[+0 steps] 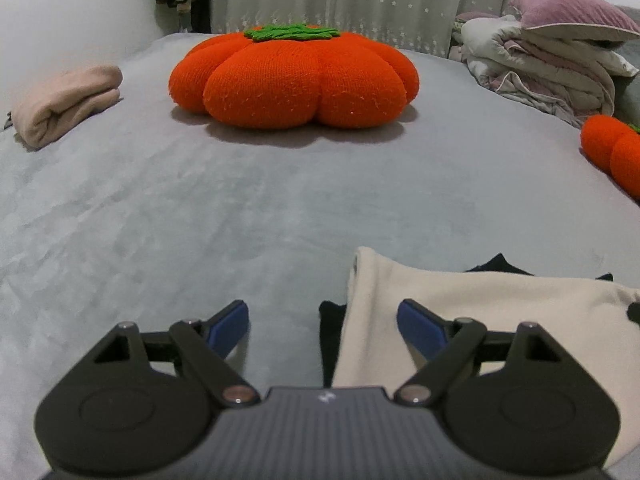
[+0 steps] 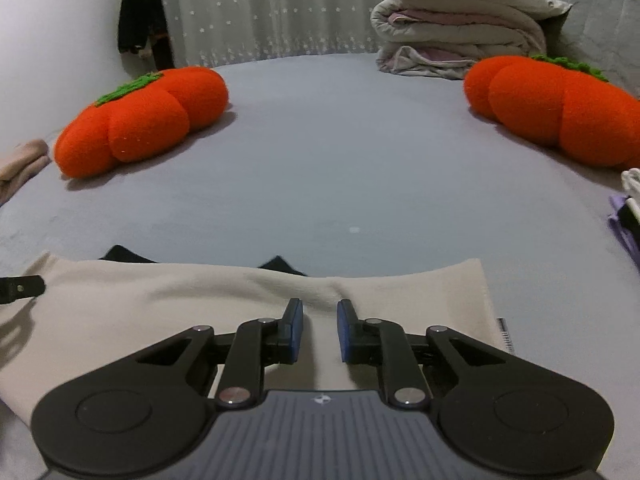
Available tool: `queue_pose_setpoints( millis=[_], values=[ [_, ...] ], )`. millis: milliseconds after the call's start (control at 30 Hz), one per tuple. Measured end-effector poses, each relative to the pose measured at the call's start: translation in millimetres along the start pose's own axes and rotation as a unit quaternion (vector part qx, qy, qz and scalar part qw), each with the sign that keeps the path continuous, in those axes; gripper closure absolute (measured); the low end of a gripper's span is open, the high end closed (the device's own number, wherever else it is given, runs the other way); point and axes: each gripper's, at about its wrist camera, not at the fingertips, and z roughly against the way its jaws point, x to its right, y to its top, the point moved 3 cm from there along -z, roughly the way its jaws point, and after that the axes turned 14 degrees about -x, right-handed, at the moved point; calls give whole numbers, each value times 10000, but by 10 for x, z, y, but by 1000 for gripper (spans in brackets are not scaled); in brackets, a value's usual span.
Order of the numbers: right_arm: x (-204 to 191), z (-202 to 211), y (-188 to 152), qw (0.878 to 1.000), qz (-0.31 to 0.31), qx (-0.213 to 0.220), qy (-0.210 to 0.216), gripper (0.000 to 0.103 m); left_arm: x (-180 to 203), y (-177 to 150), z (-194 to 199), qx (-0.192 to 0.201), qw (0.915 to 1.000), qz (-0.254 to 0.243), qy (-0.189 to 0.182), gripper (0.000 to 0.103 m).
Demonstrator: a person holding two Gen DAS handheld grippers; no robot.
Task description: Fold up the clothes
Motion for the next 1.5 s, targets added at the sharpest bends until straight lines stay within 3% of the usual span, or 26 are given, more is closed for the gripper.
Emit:
queue_pose_setpoints(
  millis=[167,333,733,933,1100,1300,1500],
  values=[
    [-68,61,-43,9985,334,14,-442,87,13,-13,13,5,10000,-50,44,17],
    [144,64,-52,9980,56,34,-626,85,23,-18,15,17,9999,-102,74,17],
    [201,79,-58,9986,-82,109,-508,85,-36,-25,105,56,9999,-161,22,20],
    [-179,248,-89,9991,231,345,33,84,-289,29,269,110,9994,246,-215,20],
    [-742,346,-239,9927,945,493,572,83,-456,59,341,119,9980,522,-324,21],
    [-1102,239,-441,9875,1325,357,779,81,-362,-56,446,170,9985,215,-472,21],
    [-1052,121,-432,9888,1195,287,850,80,-116,-210,637,476,9944,-301,-892,25]
  ],
)
